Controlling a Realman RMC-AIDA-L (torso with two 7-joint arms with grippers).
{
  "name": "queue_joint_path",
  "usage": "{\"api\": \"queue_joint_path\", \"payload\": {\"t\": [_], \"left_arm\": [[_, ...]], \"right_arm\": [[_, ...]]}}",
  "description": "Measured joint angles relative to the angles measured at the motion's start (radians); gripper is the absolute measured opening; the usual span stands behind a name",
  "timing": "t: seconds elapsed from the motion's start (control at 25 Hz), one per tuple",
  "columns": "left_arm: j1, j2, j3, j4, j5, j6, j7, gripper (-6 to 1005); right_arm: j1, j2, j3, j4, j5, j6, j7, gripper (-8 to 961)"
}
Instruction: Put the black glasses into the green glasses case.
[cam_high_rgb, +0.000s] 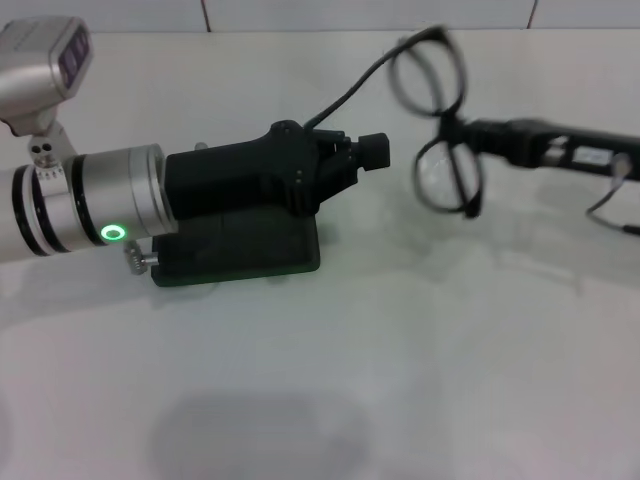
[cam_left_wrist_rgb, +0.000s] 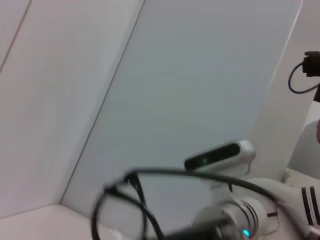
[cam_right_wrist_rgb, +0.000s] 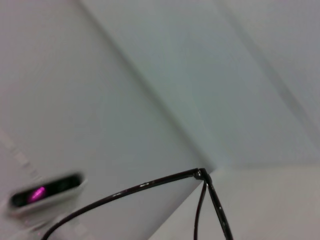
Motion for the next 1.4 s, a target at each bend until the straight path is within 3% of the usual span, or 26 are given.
{"api": "queue_joint_path", "payload": {"t": [0.28, 0.44, 0.72, 0.96, 1.12, 1.4], "left_arm": [[0.011, 0.004, 0.008, 0.000, 0.068, 0.002, -0.031, 0], [0.014, 0.010, 0.015, 0.000, 0.113, 0.002, -0.053, 0], [0.013, 0.013, 0.037, 0.000, 0.119, 0.003, -0.064, 0], [0.011, 0.012, 0.038, 0.000, 0.118, 0.003, -0.061, 0], [0.009, 0.012, 0.039, 0.000, 0.116, 0.003, -0.060, 0], [0.006, 0.010, 0.039, 0.000, 0.115, -0.002, -0.058, 0]], "right_arm": [[-0.100, -0.008, 0.163, -0.099, 0.002, 0.044, -0.166, 78], [-0.127, 0.001, 0.176, -0.145, 0.000, 0.061, -0.320, 78], [-0.102, 0.012, 0.011, -0.163, -0.012, 0.120, -0.690, 77], [-0.076, 0.019, -0.073, -0.152, 0.035, 0.131, -0.879, 77], [-0.073, 0.019, -0.162, -0.150, 0.131, 0.152, -0.941, 76], [-0.057, 0.019, -0.212, -0.148, 0.162, 0.141, -0.946, 76]]}}
